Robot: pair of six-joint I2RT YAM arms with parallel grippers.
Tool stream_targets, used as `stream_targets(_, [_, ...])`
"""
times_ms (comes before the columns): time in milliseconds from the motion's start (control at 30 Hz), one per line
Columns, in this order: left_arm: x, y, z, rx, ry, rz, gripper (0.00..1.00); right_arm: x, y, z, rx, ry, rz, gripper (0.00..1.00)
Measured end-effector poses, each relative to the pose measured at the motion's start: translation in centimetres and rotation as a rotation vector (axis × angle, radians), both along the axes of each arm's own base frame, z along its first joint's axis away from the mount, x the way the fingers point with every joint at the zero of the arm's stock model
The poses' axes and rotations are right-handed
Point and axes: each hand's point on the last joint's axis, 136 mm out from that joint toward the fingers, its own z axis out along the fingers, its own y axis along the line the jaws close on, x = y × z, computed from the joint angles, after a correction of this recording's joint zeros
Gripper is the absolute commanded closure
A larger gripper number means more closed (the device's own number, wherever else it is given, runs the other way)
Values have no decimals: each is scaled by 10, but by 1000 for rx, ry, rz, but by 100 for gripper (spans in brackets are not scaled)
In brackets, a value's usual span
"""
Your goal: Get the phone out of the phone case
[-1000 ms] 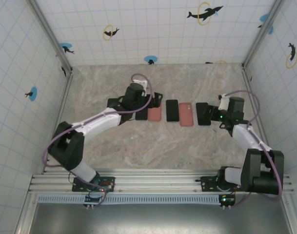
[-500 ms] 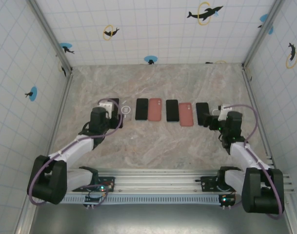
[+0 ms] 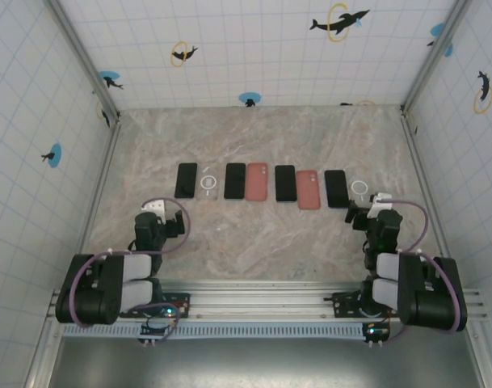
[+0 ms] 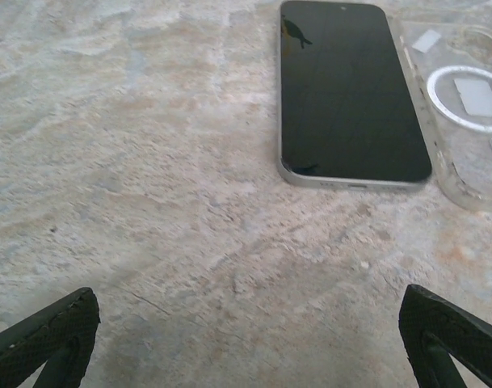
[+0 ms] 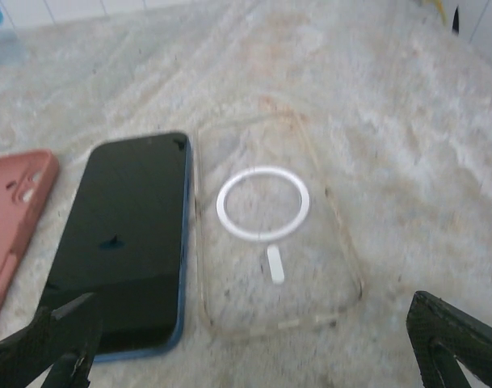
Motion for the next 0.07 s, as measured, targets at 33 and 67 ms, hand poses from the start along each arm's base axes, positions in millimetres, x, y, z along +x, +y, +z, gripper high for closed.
stream_targets(33, [1,-2,0,-2,-8,-15,2,1,0,1,-6,-9,-2,1])
stream_targets(67, [3,-3,2,0,-20,-27,2,2,0,2,-13,-14,-1,1])
